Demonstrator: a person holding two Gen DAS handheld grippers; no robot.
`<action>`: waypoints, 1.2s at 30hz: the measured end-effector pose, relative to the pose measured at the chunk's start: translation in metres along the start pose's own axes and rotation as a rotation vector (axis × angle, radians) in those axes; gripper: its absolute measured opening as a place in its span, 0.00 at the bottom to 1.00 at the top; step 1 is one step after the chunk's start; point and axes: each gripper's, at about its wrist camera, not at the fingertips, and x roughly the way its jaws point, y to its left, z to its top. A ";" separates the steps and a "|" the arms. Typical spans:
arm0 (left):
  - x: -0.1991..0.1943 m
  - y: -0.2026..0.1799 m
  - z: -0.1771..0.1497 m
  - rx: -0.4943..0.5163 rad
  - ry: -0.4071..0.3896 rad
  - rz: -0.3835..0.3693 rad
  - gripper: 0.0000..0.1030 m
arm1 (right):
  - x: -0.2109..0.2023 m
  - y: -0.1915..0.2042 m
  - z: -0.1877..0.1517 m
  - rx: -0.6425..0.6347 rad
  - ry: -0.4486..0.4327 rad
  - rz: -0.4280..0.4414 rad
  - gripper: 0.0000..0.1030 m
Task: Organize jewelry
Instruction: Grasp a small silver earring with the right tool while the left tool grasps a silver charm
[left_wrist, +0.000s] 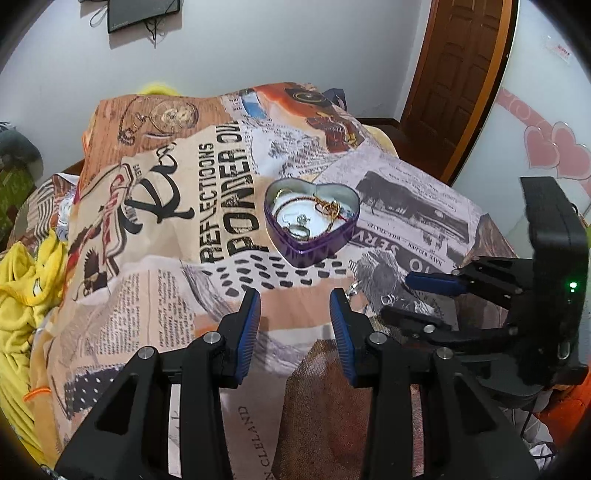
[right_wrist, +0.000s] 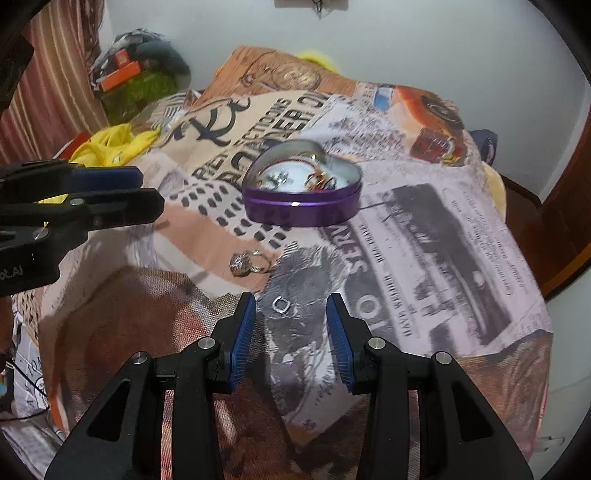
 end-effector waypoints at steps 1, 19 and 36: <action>0.002 0.000 -0.001 0.001 0.004 -0.001 0.37 | 0.003 0.001 0.000 -0.002 0.010 0.009 0.35; 0.032 -0.017 -0.013 0.046 0.072 -0.057 0.37 | 0.014 0.011 -0.004 -0.046 -0.017 0.019 0.09; 0.069 -0.033 -0.001 0.053 0.116 -0.082 0.26 | -0.012 -0.026 -0.002 0.039 -0.080 -0.003 0.09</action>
